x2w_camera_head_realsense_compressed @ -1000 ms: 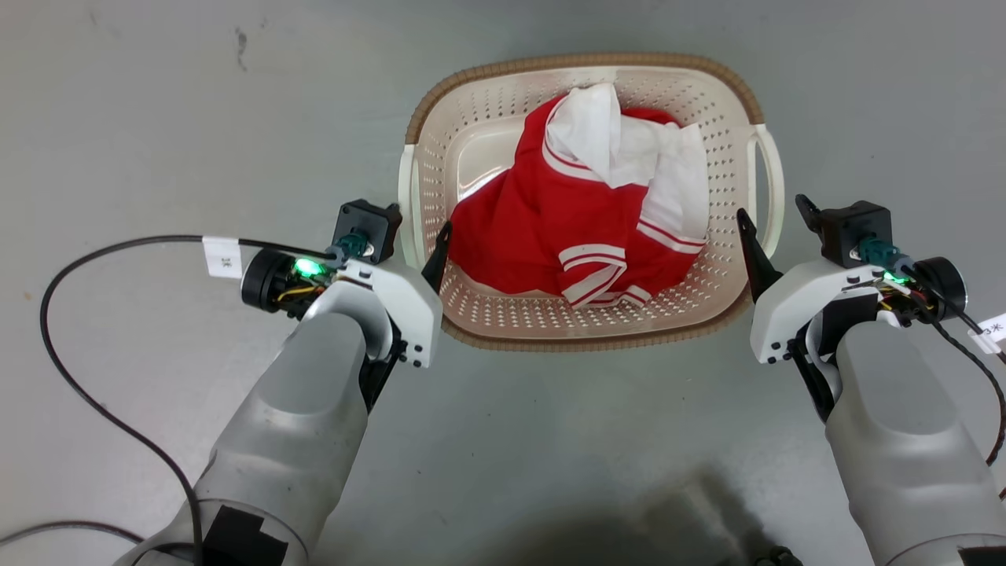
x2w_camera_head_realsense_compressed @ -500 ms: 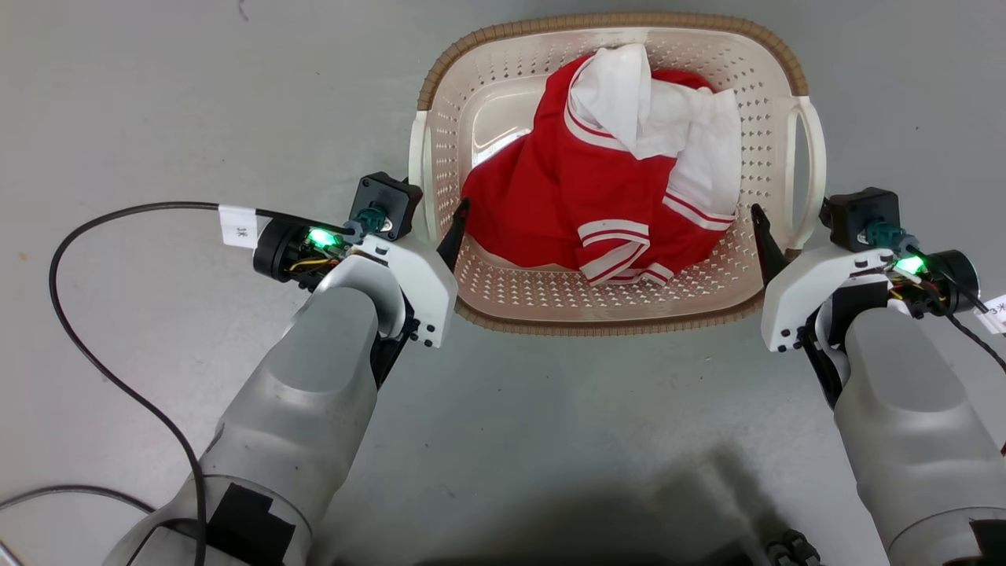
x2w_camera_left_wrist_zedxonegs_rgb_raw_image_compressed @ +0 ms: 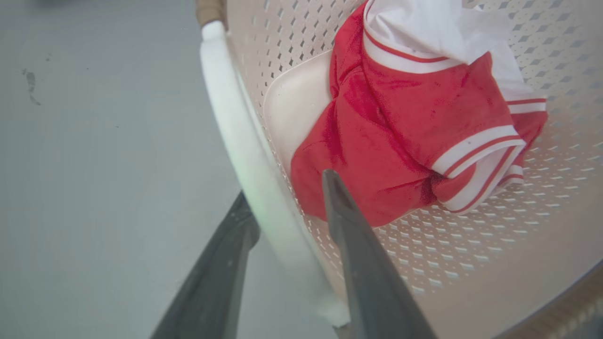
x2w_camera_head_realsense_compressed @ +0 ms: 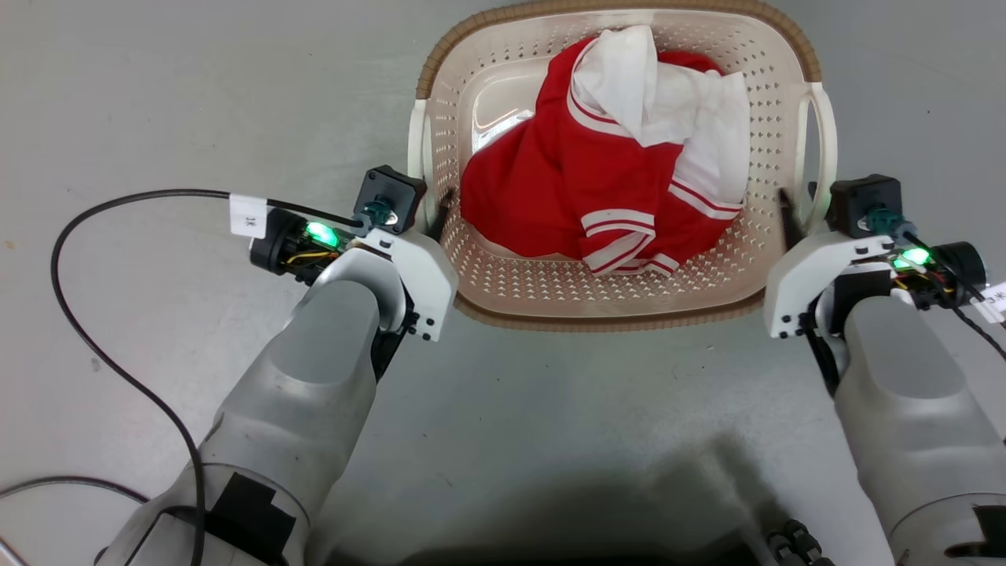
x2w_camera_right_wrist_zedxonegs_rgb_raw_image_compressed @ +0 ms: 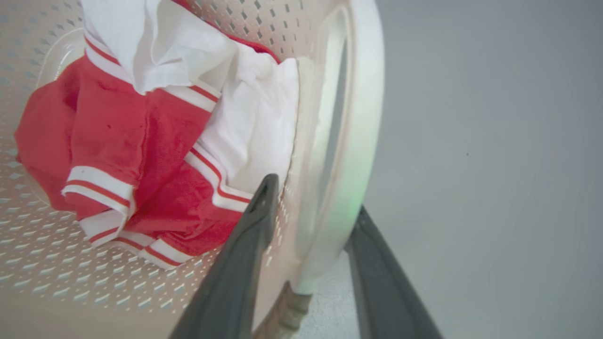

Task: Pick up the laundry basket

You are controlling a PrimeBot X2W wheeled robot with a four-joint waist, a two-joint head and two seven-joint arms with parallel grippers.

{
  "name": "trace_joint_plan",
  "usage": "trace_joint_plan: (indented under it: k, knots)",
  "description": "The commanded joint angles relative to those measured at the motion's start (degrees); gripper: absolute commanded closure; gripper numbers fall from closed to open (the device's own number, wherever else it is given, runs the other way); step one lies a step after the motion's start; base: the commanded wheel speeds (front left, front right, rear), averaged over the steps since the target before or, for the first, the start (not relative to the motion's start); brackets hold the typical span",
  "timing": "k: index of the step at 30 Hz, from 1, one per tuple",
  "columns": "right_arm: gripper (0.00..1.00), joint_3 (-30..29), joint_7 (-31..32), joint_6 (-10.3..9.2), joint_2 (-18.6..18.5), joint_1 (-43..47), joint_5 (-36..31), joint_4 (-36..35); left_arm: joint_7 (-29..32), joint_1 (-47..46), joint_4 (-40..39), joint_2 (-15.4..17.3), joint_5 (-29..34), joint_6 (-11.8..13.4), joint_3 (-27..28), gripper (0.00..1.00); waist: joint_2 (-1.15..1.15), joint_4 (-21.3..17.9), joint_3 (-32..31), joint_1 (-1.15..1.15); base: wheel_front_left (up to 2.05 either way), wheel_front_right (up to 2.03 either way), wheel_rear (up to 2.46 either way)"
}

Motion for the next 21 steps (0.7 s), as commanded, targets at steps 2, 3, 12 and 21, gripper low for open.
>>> trace_joint_plan:
  k: [2, 3, 12, 21]
  knots:
    - [1.0, 0.3, -0.1, 0.03, 0.6, -1.1, -0.1, 0.3, -0.1, -0.9, 0.1, -0.5, -0.5, -0.3, -1.1, 1.0, 0.0, -0.1, 0.0, -0.01, 0.0, 0.0, 0.0]
    - [1.0, 0.5, -0.1, -0.02, 0.6, -1.3, -0.1, 0.6, -0.2, -1.0, 0.0, -0.6, -1.2, -0.5, -1.9, 1.0, 0.0, -0.1, -0.2, -0.01, 0.0, 0.0, 0.0]
    - [1.0, 1.5, -0.2, -0.02, 1.0, -1.0, -0.1, 2.2, -0.3, -0.4, 1.3, -0.8, -3.5, -0.5, -4.0, 1.0, 0.0, -0.2, -2.9, -0.01, 0.0, 0.0, 0.0]
    - [1.0, 3.8, -0.2, -0.01, 1.2, 0.2, 0.3, 5.3, 1.0, 1.6, 2.8, -1.0, -8.0, -0.5, -6.1, 1.0, 0.0, 0.2, -9.4, -0.01, 0.0, 0.0, 0.0]
